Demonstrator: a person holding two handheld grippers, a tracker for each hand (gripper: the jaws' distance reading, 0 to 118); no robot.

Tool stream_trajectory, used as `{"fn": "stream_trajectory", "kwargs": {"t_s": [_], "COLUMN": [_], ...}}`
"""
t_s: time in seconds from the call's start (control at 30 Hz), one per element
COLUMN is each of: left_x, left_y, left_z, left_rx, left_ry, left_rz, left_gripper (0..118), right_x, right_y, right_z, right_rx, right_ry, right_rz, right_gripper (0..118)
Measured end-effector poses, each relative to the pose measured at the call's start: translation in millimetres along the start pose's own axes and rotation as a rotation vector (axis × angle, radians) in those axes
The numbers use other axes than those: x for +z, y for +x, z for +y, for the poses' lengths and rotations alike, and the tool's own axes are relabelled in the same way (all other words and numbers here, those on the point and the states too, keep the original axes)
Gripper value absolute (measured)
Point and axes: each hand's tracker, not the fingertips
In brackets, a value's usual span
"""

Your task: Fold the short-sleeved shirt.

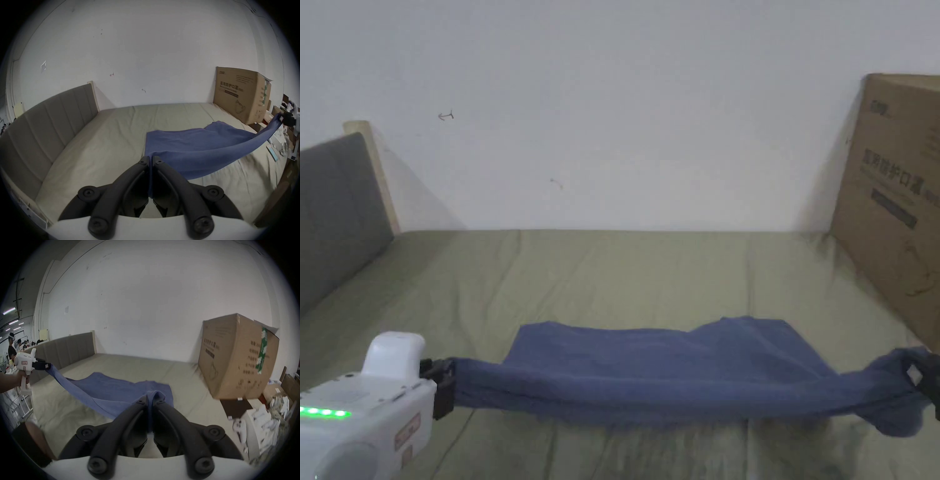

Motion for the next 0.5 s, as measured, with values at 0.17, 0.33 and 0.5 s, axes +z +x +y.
{"fn": "stream_trajectory", "kwargs": {"t_s": [0.17,0.33,0.5], "left_x": [63.7,89.7,102.4], "left_y": [3.9,17.8,32.1], "left_z": [-87.2,-164.7,-210.1], "left_rx": [0.061,0.068,0.029], "left_ry": [-0.086,-0.218,-0.273], "left_rz": [-0.042,-0.031,-0.033], "left_gripper": [2,2,9], "right_x": [68.6,94.6,98.6], "right_y": [-38.9,-56.9,-38.9], "right_z": [-62.7,-132.3,-186.4], "right_rx": [0.040,0.022,-0.012], "right_ry": [-0.130,-0.263,-0.332], "right_rz": [-0.001,-0.030,-0.071], "right_gripper": [4,4,12]}}
